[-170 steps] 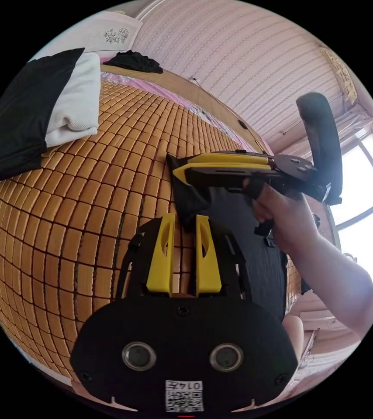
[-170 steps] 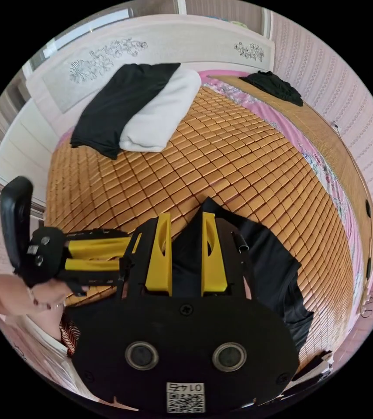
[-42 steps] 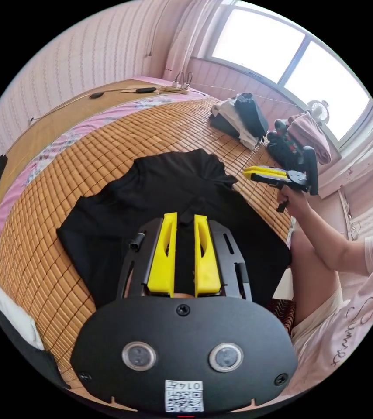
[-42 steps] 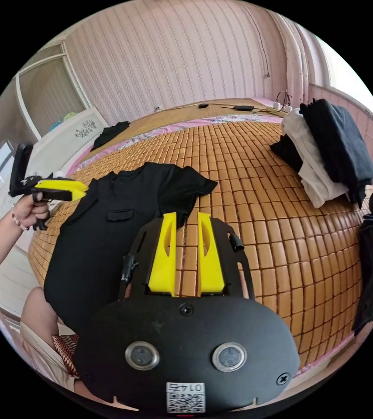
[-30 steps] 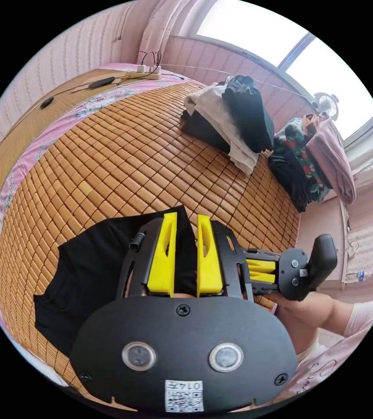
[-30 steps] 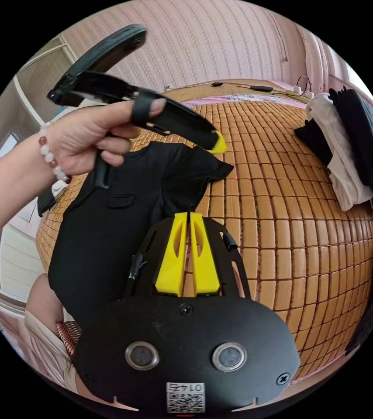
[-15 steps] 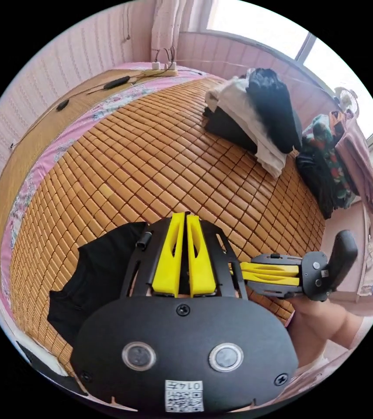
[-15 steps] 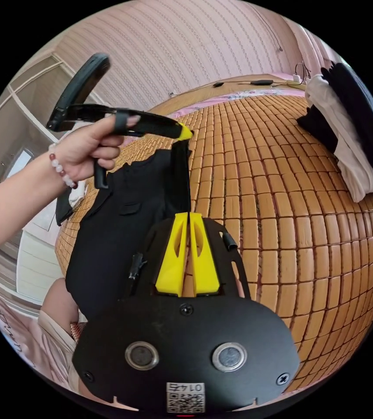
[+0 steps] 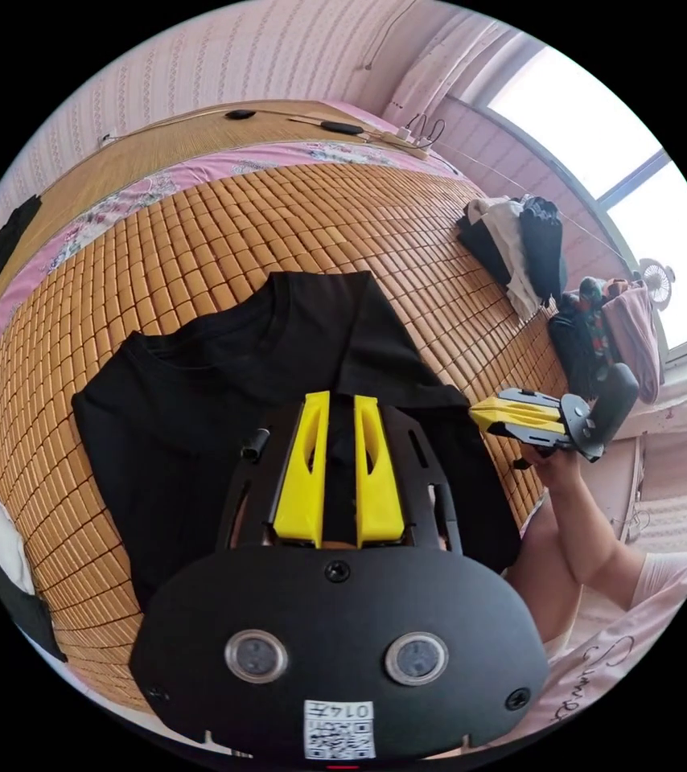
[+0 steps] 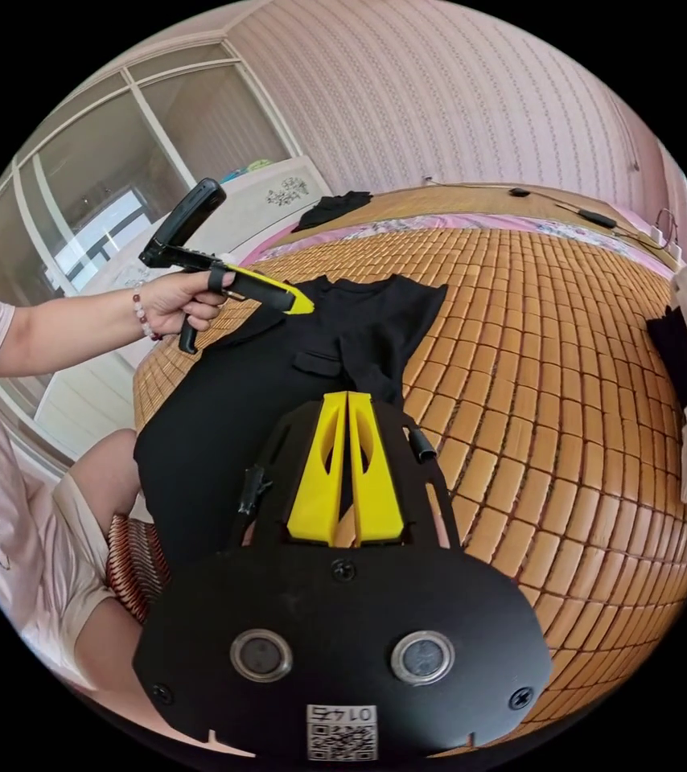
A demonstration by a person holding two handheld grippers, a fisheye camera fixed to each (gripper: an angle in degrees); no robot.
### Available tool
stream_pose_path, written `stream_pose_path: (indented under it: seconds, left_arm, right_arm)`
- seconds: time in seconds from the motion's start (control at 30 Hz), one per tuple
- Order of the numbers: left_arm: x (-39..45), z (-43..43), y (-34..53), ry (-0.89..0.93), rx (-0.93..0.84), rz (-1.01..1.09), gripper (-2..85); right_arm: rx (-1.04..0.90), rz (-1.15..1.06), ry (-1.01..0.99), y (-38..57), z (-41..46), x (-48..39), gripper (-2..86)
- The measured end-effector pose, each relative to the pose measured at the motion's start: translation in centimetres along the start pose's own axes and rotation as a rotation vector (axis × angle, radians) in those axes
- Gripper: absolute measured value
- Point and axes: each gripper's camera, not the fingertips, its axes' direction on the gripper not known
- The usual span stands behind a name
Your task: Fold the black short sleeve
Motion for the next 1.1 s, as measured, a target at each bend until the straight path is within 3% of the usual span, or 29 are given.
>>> stream_pose_path:
  seconds: [0.2, 0.33, 0.43, 0.63, 1.1]
  left_arm:
    - [1.5, 1.3, -2.5, -0.022, -0.005, 0.039, 6.9]
    - [2.2, 4.8, -4.7, -0.035, -0.109, 0.033, 5.5]
    - [3.0, 6.3, -5.3, -0.138, -0.149, 0.084, 0.1]
    - [3.1, 3.4, -4.2, -0.110, -0.097, 0.089, -0.9]
    - [-0.8, 2.6, -2.0, -0.064, -0.126, 0.004, 3.6]
  right_arm:
    - [0.023, 0.002, -0.010, -0.3, -0.5, 0.9, -0.1]
    - [0.099, 0.026, 0.089, -0.8, -0.9, 0.7, -0.2]
    - [0.002, 0.035, 0.205, -1.6, 1.3, 0.3, -0.2]
    - [-0.156, -0.065, 0.263, -3.2, 3.5, -1.2, -0.2]
    - [-0.108, -0.046, 0.126, -4.9, 2.0, 0.8, -0.2]
